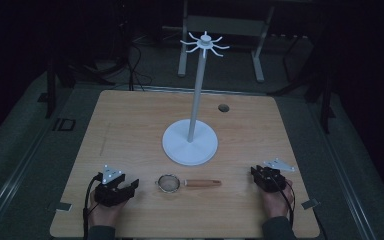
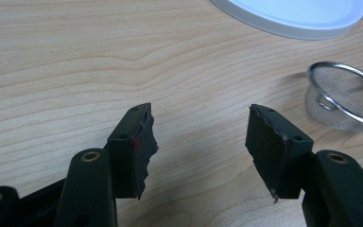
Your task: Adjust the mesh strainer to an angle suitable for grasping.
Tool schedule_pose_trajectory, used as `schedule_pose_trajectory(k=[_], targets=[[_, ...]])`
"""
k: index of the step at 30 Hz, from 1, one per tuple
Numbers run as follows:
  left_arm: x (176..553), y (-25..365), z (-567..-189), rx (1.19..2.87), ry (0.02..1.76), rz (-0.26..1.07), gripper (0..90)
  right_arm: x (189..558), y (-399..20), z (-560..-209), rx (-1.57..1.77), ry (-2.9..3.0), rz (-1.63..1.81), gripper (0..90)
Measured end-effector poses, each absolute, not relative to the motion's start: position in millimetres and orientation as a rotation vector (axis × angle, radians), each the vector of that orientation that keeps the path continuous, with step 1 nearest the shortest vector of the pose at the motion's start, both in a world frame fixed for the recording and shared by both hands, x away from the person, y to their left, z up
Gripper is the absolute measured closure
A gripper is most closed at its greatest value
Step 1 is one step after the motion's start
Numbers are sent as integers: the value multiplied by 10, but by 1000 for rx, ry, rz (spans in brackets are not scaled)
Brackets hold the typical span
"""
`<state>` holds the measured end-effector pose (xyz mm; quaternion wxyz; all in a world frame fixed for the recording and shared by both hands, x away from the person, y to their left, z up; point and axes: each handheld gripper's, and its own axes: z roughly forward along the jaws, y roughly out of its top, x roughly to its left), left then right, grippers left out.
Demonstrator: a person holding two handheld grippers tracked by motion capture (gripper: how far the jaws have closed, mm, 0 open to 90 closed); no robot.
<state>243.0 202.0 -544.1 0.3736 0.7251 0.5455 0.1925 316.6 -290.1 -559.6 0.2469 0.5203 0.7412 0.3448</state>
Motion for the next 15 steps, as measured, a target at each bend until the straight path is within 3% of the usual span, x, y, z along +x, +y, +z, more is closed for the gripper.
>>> schedule_pose_trajectory(k=[10,15], targets=[[2421,1974,-5425,1880,1364,505,425,3021,-2637,-5557,1353,2100,995,874],[2425,1976,-5427,1880,1364,501,425,2975,-2521,-5554,1351,2156,1036,887]])
